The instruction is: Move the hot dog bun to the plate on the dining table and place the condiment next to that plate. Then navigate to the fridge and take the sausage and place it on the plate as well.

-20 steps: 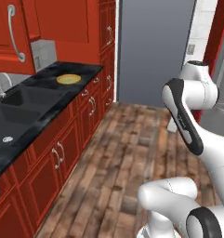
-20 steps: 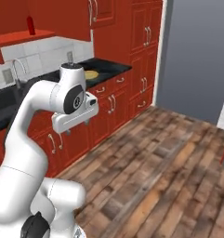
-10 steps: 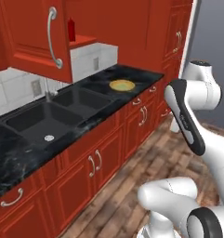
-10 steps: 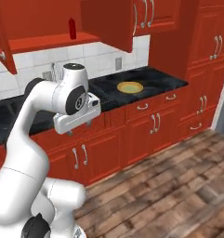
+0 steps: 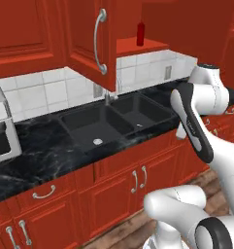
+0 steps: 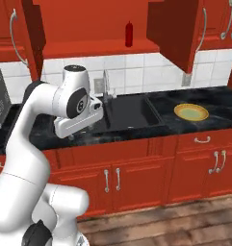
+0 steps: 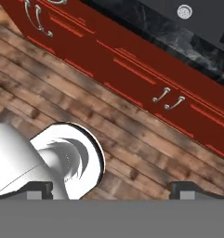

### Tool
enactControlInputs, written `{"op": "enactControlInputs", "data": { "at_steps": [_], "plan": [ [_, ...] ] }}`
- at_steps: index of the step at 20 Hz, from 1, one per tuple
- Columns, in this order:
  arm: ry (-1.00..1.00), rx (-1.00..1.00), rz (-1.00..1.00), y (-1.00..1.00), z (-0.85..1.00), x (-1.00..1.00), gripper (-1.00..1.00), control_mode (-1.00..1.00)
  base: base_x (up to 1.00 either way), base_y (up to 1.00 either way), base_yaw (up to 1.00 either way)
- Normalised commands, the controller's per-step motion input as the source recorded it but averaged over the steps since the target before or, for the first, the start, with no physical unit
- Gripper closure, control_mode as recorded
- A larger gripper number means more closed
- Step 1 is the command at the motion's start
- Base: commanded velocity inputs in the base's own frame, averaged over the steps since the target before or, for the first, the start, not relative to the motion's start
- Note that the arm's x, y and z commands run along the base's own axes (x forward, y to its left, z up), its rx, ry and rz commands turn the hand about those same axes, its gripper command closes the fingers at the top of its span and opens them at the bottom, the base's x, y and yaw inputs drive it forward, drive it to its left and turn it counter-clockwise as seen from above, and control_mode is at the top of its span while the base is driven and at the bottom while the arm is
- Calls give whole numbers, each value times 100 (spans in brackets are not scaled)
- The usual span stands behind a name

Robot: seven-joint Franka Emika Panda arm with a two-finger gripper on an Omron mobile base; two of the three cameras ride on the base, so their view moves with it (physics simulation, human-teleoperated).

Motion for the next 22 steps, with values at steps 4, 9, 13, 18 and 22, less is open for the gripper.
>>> {"op": "enactControlInputs", "data": {
  "at_steps": [4,9,13,18,22],
  "plan": [
    [0,0,0,0,0,0,-100,100,67,-66,44],
    [0,0,0,0,0,0,-100,100,56,-78,36],
    [0,0,0,0,0,0,-100,100,59,-64,33],
    [0,0,0,0,0,0,-100,100,53,-12,30],
    [0,0,0,0,0,0,-100,100,41,-4,24]
  ]
}}
